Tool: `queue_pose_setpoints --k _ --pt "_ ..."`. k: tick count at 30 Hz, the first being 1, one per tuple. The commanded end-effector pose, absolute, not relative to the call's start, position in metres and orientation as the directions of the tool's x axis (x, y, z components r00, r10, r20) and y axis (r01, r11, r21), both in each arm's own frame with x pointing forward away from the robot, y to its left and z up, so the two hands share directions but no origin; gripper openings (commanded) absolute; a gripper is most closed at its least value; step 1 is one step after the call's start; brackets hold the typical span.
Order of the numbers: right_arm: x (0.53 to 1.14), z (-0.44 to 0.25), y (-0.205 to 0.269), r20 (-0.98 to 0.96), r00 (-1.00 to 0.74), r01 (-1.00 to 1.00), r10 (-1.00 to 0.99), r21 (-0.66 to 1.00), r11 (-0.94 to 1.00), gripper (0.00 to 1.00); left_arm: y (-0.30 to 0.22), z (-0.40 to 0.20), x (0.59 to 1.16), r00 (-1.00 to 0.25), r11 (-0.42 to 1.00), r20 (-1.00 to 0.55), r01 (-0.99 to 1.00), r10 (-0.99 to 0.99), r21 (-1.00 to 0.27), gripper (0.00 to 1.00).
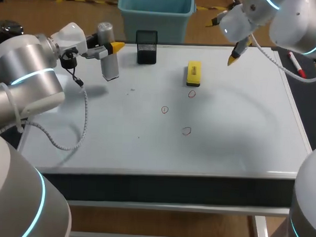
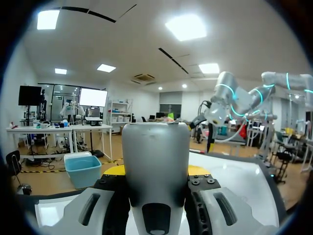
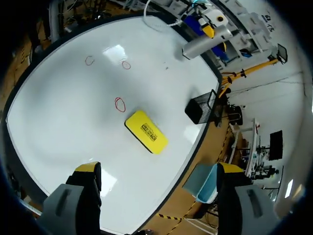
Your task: Pick up the inspection probe, press it on each red-marked spot on the whiteboard one by one, put down the probe, pick up the eraser, and wipe off all the red marks.
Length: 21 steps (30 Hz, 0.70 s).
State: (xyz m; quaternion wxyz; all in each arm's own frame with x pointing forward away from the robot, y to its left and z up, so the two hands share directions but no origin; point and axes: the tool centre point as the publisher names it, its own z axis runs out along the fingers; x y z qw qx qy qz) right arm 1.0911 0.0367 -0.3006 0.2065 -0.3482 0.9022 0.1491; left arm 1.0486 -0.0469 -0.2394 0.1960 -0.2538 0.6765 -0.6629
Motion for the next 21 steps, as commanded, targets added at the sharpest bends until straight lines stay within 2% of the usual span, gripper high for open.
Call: queue_pose_setpoints --k 1,6,9,14,21 --pt "1.089 -0.296 0.040 -0.302 -0.691 -0.704 -0.657 0.073 0.707 1.00 -0.048 -0.239 1.048 -0.791 -0.009 0.070 -0.081 -0.608 -0.997 0.00" --pt "1.089 -0.296 0.040 -0.302 -0.691 -0.704 -0.657 0.073 0.707 1.00 -0.048 -0.239 1.048 -0.791 -0.009 0.070 -0.081 -0.608 -0.997 0.00" --pt "1.089 -0.299 0.050 -0.249 -0.637 -0.768 -0.730 0.121 0.629 1.00 -0.048 -0.239 1.048 -0.791 -0.009 0.070 -0.081 -0.608 -0.997 0.00" --pt "1.084 -0.303 0.060 -0.188 -0.531 -0.847 -0.827 0.068 0.528 1.00 -0.048 -0.239 1.048 -0.791 -0.009 0.070 -0.081 -0.608 -0.997 0.00" --pt "1.075 -0.324 0.067 -0.136 -0.432 -0.900 -0.892 0.120 0.418 1.00 -0.048 -0.239 1.048 -0.791 -0.009 0.070 -0.081 -0.608 -0.997 0.00"
